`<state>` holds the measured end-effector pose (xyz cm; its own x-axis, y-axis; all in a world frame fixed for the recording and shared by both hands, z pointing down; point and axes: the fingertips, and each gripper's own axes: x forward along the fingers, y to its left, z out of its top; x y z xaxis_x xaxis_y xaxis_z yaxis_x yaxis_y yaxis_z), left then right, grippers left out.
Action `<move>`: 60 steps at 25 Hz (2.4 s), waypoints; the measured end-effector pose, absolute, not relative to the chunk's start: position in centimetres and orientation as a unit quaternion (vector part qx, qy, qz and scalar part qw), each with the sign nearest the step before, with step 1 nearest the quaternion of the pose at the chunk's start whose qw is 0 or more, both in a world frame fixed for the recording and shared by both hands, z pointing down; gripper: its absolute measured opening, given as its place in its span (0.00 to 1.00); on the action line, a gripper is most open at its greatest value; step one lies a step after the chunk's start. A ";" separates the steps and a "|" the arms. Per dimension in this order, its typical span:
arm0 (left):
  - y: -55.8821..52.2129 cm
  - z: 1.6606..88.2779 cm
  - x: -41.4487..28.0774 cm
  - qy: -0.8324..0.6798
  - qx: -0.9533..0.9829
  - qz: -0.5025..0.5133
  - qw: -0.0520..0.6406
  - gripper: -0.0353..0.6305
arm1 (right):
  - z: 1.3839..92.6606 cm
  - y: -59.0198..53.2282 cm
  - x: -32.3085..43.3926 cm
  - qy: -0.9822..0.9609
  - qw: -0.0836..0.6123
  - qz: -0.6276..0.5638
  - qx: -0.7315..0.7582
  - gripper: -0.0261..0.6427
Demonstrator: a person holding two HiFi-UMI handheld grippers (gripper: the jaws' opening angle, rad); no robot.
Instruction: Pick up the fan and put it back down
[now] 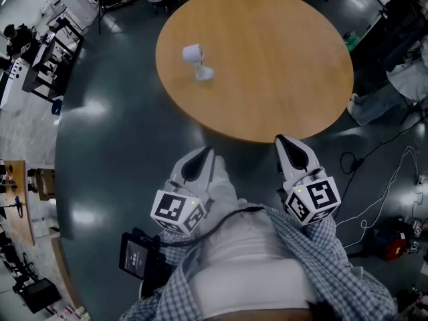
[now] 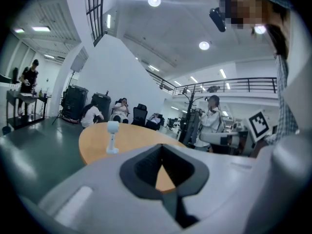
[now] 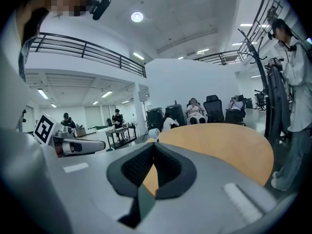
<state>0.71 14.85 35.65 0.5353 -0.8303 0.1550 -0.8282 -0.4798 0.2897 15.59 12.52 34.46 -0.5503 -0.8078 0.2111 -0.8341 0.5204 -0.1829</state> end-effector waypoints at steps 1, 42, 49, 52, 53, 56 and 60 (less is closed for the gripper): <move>13.9 35.7 0.5 -0.483 0.860 -0.004 0.164 0.05 | 34.4 11.6 15.5 -0.871 0.051 0.130 0.472 0.04; -11.0 48.6 -5.5 -0.570 0.802 0.103 0.143 0.30 | 40.1 -10.0 12.0 -0.851 0.174 0.192 0.457 0.04; -13.9 49.3 -4.6 -0.573 0.806 0.114 0.099 0.33 | 41.8 -10.2 13.3 -0.839 0.185 0.199 0.471 0.04; -14.9 49.3 -4.5 -0.576 0.805 0.104 0.097 0.33 | 42.4 -10.3 14.1 -0.834 0.187 0.199 0.479 0.04; -15.2 49.4 -4.5 -0.578 0.804 0.100 0.096 0.33 | 42.6 -10.4 14.3 -0.832 0.188 0.199 0.482 0.04; -16.0 49.6 -4.4 -0.583 0.801 0.095 0.092 0.32 | 43.3 -10.6 14.8 -0.829 0.188 0.202 0.486 0.04; -16.4 49.6 -3.6 -0.577 0.806 0.093 0.093 0.27 | 43.6 -10.7 15.4 -0.828 0.188 0.204 0.487 0.04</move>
